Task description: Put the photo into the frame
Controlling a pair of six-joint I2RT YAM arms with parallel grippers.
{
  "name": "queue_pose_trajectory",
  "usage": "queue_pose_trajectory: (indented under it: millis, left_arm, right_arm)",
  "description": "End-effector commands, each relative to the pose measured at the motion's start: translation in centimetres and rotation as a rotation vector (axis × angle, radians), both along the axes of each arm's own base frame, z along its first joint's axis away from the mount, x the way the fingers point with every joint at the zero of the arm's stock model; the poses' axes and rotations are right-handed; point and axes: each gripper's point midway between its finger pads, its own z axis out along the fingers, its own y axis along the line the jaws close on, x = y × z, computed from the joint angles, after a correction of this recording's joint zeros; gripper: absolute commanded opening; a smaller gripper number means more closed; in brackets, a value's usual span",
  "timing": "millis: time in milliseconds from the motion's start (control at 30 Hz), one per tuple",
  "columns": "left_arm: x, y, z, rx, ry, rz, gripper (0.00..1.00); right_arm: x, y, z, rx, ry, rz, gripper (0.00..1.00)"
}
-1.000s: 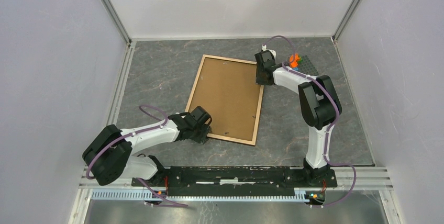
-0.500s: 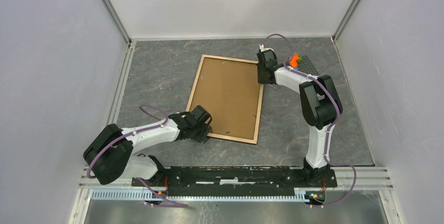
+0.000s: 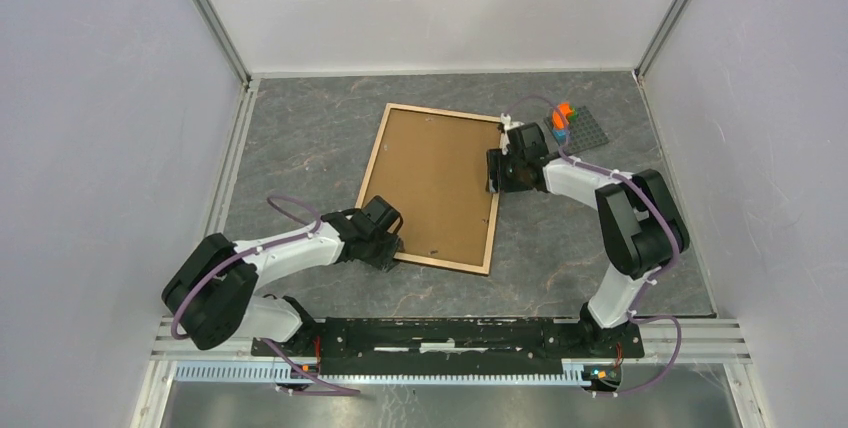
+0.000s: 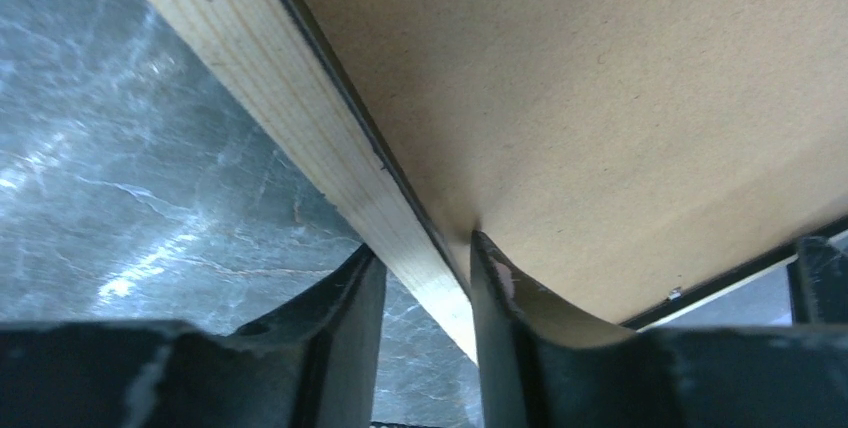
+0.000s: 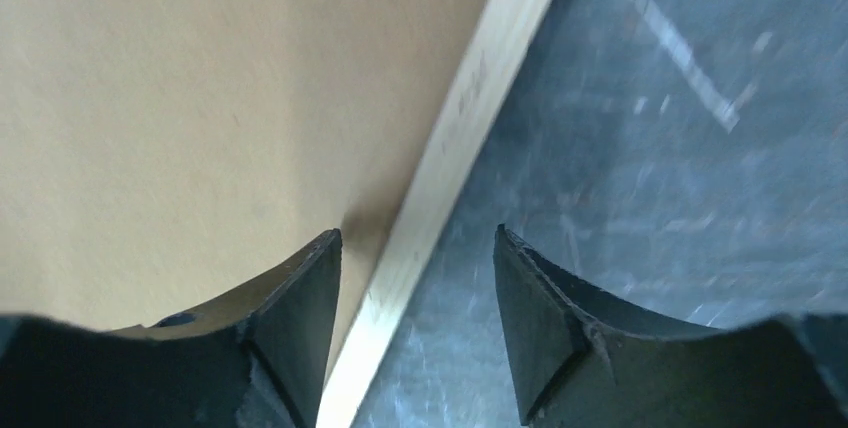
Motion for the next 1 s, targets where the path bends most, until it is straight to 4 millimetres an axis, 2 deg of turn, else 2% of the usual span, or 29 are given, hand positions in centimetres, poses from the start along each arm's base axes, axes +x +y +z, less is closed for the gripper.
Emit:
queue_pose_trajectory:
  millis: [0, 133, 167, 233, 267, 433, 500, 600, 700, 733, 800, 967]
  left_arm:
    - [-1.6, 5.9, -2.7, 0.256, 0.078, -0.028, 0.36]
    - [-1.7, 6.8, -2.9, 0.267, 0.064, -0.017, 0.23]
    - [-1.5, 7.1, -2.8, 0.275, 0.060, -0.021, 0.16]
    - [-0.9, 7.6, -2.5, 0.311, 0.029, -0.062, 0.04]
    - [-0.3, 7.8, -2.0, 0.339, 0.004, -0.106, 0.02]
    - [2.5, 9.5, -0.1, 0.466, -0.086, -0.401, 0.02]
    - [3.7, 9.0, 0.9, 0.418, -0.138, -0.589, 0.02]
    - [4.9, 10.0, 3.4, 0.422, -0.216, -0.767, 0.02]
    - [5.4, 12.3, 5.4, 0.510, -0.200, -0.871, 0.02]
    - [5.5, 13.1, 5.7, 0.537, -0.174, -0.872, 0.02]
    - [6.0, 12.5, 5.9, 0.487, -0.198, -0.922, 0.02]
    - [7.7, 14.0, 6.3, 0.594, -0.090, -1.037, 0.02]
  right_arm:
    - [-2.6, 0.8, 0.1, 0.066, 0.012, -0.009, 0.59]
    - [-4.5, 0.6, 0.8, 0.061, -0.002, 0.011, 0.56]
    - [-4.8, 0.4, 1.1, 0.053, -0.008, 0.013, 0.57]
    - [-4.9, -0.1, 2.5, 0.040, -0.047, 0.018, 0.58]
    - [-4.8, -0.4, 3.2, 0.027, -0.065, 0.020, 0.59]
    - [-4.0, -1.2, 7.6, -0.031, -0.172, 0.072, 0.68]
    - [-4.0, -1.3, 8.6, -0.034, -0.199, 0.083, 0.69]
    - [-4.4, -1.6, 9.0, -0.040, -0.201, 0.090, 0.69]
    - [-5.1, -1.3, 8.9, -0.018, -0.197, 0.102, 0.69]
    - [-5.2, -1.2, 8.9, -0.010, -0.196, 0.105, 0.69]
    - [-5.4, -1.2, 8.8, -0.005, -0.194, 0.110, 0.69]
    - [-5.4, -1.6, 8.7, -0.043, -0.185, 0.119, 0.69]
